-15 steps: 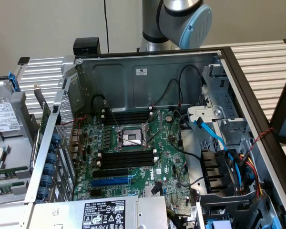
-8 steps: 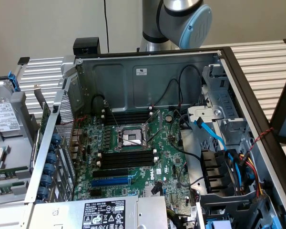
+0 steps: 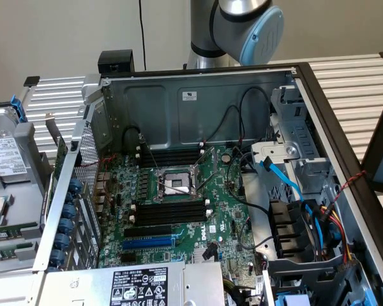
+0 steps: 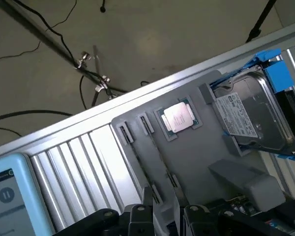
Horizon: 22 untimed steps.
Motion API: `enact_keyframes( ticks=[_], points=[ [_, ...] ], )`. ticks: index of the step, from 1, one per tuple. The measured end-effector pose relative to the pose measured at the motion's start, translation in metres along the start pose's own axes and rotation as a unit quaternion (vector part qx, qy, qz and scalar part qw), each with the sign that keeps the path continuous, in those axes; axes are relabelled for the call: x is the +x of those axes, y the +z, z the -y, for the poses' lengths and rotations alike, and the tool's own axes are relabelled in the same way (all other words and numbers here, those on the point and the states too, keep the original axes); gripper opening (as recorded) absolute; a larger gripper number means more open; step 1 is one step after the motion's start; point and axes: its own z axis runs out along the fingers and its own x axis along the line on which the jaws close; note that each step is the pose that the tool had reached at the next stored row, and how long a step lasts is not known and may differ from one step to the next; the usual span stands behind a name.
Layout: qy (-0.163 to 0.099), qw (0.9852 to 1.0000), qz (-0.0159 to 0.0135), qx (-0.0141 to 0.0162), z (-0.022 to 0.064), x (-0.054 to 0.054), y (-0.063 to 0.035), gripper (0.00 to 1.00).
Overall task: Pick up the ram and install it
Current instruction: 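Reach for the ram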
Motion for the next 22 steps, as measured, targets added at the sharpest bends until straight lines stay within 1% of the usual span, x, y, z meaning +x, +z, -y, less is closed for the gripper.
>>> enact_keyframes(
  ticks=[3,5,7,9,13,18,20,21,22],
  points=[
    [-0.026,0.9997,0.0002,0.0012,0.0,0.0,0.0001,0.31],
    [-0.044,0.999,0.0003,0.0017,0.0,0.0,0.0002,0.31],
    [-0.062,0.9981,0.0001,0.002,0.0,0.0,0.0002,0.31],
    [-0.08,0.9968,0.0,0.002,0.0,0.0,0.0003,0.31],
    [-0.115,0.9934,-0.0003,0.0021,0.0,0.0,0.0003,0.31],
    [-0.156,0.9878,-0.0007,0.0019,0.0,0.0,0.0005,0.31],
    [-0.168,0.9858,-0.0009,0.0017,-0.0001,0.0001,0.0004,0.31],
    [-0.172,0.9851,-0.001,0.0015,-0.0001,0.0001,0.0004,0.31],
    [-0.173,0.9849,-0.001,0.0015,-0.0001,0.0001,0.0004,0.31]
  ],
)
